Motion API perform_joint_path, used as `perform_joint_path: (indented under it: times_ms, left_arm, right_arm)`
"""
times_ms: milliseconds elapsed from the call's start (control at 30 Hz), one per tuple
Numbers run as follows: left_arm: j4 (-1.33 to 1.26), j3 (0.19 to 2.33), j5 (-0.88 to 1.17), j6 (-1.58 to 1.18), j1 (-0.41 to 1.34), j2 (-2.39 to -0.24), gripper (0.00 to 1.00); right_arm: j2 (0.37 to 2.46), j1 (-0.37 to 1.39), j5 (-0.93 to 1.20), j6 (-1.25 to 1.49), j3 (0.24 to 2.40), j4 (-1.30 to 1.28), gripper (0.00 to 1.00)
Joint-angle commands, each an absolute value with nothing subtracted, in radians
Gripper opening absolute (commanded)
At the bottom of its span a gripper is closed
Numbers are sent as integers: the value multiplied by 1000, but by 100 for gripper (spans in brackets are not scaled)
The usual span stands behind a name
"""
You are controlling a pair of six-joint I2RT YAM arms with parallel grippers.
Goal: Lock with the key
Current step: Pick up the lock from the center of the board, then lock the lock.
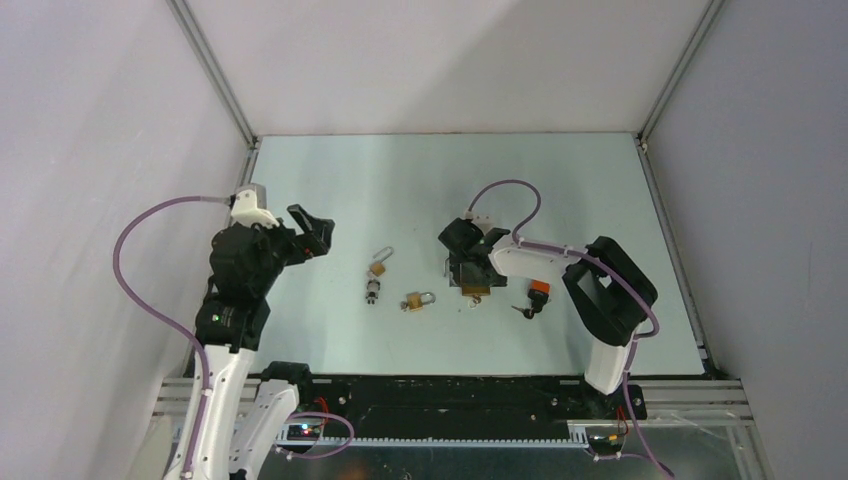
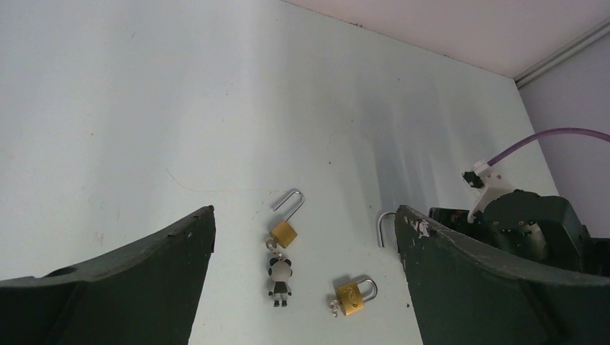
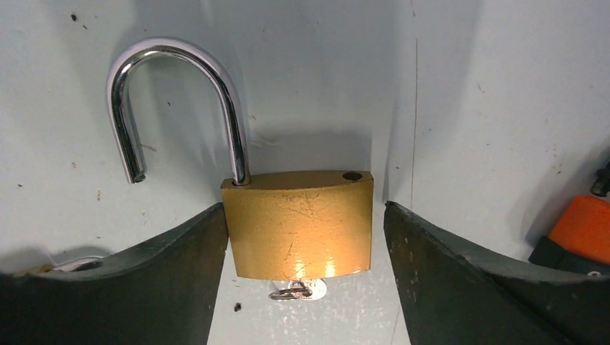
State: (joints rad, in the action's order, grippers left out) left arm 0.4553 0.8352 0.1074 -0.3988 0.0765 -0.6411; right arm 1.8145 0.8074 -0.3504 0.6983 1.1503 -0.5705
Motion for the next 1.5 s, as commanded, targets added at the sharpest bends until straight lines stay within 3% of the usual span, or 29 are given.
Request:
perform_joint_path:
  times_ms: [0, 133, 233, 367, 733, 1167, 1467]
  left_arm:
    - [435, 830, 92, -374, 80, -636, 98]
    - [435, 837, 88, -373, 83, -639, 98]
    - [436, 847, 121, -390, 85, -645, 98]
    - [428, 876, 202, -410, 118, -672, 98]
    - [351, 896, 71, -453, 445, -818, 98]
    - [-117, 724, -12, -436, 684, -804, 97]
    - [-230, 681, -168, -353, 807, -835, 91]
  right_arm:
    - [1830, 802, -320, 740, 1187, -579, 79]
    - [1839, 788, -289, 746, 1185, -576, 71]
    - [1817, 774, -243, 750, 1171, -543, 54]
    - [1728, 753, -176, 760, 1130, -453, 48]
    - [1401, 678, 61, 979, 1007, -89, 45]
    - [1214, 795, -90, 1323, 946, 176, 46]
    - [1167, 859, -198, 1472, 938, 183, 46]
